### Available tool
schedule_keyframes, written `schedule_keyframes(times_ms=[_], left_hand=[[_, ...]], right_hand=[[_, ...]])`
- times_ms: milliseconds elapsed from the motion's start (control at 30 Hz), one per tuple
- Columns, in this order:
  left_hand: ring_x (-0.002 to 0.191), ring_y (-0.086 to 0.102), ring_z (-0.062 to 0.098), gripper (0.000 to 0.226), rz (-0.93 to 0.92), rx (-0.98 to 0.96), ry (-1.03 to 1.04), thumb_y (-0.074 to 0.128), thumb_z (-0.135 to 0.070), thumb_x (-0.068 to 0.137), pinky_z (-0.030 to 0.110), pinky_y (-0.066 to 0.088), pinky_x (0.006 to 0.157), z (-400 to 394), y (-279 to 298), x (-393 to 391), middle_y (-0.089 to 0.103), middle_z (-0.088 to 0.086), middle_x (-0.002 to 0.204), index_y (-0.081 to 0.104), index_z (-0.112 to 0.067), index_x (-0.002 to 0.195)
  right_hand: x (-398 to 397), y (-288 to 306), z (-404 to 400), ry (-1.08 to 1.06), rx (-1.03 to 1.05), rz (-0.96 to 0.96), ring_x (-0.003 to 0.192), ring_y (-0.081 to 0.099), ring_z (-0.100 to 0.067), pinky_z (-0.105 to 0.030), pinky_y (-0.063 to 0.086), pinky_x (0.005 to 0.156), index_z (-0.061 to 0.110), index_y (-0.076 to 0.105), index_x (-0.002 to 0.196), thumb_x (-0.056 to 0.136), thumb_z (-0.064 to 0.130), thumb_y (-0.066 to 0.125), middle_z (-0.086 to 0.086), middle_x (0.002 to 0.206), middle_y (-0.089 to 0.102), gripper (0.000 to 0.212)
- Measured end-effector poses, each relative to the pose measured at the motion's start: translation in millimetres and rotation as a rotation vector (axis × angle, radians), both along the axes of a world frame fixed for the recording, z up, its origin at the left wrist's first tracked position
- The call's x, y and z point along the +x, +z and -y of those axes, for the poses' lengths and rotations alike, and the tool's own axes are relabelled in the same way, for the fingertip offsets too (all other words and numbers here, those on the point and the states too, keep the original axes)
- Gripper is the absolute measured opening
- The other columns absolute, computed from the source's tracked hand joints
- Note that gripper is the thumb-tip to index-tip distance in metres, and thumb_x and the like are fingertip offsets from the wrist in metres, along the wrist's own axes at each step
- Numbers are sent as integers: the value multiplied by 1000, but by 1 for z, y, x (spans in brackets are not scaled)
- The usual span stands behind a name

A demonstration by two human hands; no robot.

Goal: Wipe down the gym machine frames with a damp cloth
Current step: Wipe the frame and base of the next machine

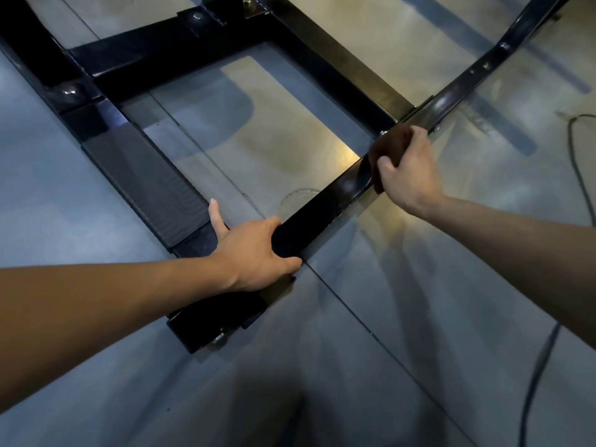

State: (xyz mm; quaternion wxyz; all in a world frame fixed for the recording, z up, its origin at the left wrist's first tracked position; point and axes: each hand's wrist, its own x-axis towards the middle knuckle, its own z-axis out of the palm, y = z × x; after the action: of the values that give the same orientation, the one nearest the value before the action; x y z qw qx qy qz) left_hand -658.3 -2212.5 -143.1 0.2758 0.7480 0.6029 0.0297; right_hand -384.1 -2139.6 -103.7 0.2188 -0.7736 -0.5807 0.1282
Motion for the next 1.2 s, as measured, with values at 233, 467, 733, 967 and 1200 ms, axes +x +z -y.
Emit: schedule_keyframes(times_ms=[233, 467, 733, 967, 1200], left_hand=[[89, 65, 12, 46, -2, -16, -6, 56, -73, 83, 63, -32, 108, 0, 1, 0, 66, -8, 71, 52, -27, 92], [87, 65, 12, 45, -7, -5, -10, 57, -70, 84, 64, -30, 109, 0, -1, 0, 65, -8, 70, 51, -26, 91], [83, 64, 11, 43, -31, -13, -4, 55, -69, 85, 64, -29, 111, -1, 1, 2, 64, -7, 69, 47, -27, 88], [88, 65, 12, 44, -35, -46, -1, 56, -71, 82, 63, -30, 110, -3, 2, 2, 66, -9, 70, 51, -29, 94], [92, 66, 15, 46, -44, -64, -18, 57, -72, 84, 64, -29, 111, -3, 6, 3, 65, -10, 75, 47, -28, 95]], right_hand=[[-7, -6, 26, 193, -12, 100, 101, 54, -16, -34, 45, 88, 27, 41, 141, 90, 34, 64, 0, 133, 57, 56], [-18, -2, 0, 179, -28, 4, 123, 56, -34, -46, 48, 106, 17, 36, 148, 93, 24, 64, -12, 144, 46, 62], [9, 3, 5, 70, -80, 14, 106, 59, -23, -38, 49, 90, 21, 37, 145, 95, 37, 62, 1, 122, 57, 58], [-25, -5, 34, 253, -80, 32, 113, 61, -29, -43, 51, 95, 26, 37, 142, 92, 32, 62, -3, 137, 53, 56], [-12, 5, -7, -45, -84, -65, 122, 57, -39, -51, 50, 105, 14, 33, 148, 95, 28, 60, -17, 143, 48, 61]])
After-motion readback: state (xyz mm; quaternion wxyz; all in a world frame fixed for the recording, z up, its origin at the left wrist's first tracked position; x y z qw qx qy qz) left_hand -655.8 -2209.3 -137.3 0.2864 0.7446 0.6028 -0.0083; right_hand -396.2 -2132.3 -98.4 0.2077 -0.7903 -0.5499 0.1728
